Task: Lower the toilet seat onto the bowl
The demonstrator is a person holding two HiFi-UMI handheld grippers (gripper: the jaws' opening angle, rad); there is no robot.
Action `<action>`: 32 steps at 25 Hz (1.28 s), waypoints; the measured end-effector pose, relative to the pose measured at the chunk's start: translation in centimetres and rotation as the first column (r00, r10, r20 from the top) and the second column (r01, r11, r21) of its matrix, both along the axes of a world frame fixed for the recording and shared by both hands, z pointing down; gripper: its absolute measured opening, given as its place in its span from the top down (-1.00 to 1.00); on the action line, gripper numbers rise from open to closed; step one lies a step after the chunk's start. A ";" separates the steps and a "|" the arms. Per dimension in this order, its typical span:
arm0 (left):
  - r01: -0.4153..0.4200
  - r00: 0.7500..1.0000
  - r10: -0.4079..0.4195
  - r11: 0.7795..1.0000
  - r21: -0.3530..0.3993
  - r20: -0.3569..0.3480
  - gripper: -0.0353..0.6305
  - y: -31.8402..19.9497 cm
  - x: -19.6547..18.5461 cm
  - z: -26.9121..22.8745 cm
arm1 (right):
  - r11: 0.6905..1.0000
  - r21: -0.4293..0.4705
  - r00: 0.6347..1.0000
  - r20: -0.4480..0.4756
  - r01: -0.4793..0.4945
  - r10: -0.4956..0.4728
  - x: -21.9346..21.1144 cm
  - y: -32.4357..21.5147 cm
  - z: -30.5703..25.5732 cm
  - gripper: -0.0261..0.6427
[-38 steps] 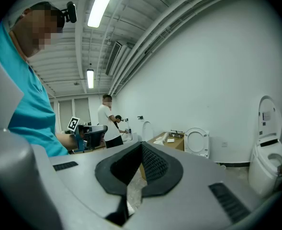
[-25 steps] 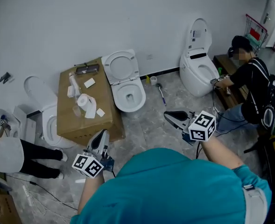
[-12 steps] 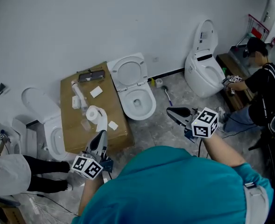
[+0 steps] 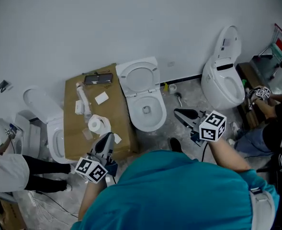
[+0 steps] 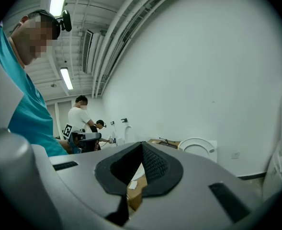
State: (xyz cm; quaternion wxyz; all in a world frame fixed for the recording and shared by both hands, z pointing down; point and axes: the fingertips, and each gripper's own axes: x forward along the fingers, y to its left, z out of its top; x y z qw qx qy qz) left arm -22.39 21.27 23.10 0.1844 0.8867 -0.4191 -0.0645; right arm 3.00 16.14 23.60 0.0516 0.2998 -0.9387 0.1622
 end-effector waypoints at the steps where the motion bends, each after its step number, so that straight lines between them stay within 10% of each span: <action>1: 0.019 1.000 -0.019 1.000 0.001 0.006 0.88 -1.4 0.9 0.2 | 1.000 -0.001 1.000 0.008 0.022 -0.022 0.6 -1.9 0.3 0.93; 7: 0.133 0.991 -0.133 0.990 -0.049 -0.009 0.88 -11.1 9.0 0.7 | 0.990 -0.015 0.990 0.006 0.143 -0.143 6.4 -13.1 1.2 0.93; 13: 0.156 0.980 -0.146 0.985 -0.068 0.137 0.88 -21.2 15.7 1.7 | 0.976 -0.006 0.976 -0.030 0.216 -0.216 10.5 -22.8 2.2 0.93; 24: 0.199 0.927 -0.157 0.976 -0.090 0.342 0.88 -34.4 9.4 8.7 | 0.991 -0.033 0.980 -0.146 0.132 -0.135 6.9 -32.2 9.9 0.93; 28: 0.131 0.877 -0.080 0.988 -0.076 0.474 0.88 -39.8 7.2 13.3 | 0.993 -0.015 0.959 -0.258 0.113 -0.114 4.2 -35.8 13.6 0.93; 32: 0.034 0.773 0.024 0.996 -0.079 0.633 0.73 -44.9 6.7 18.3 | 0.994 -0.005 0.931 -0.350 0.113 -0.108 2.1 -40.5 17.6 0.85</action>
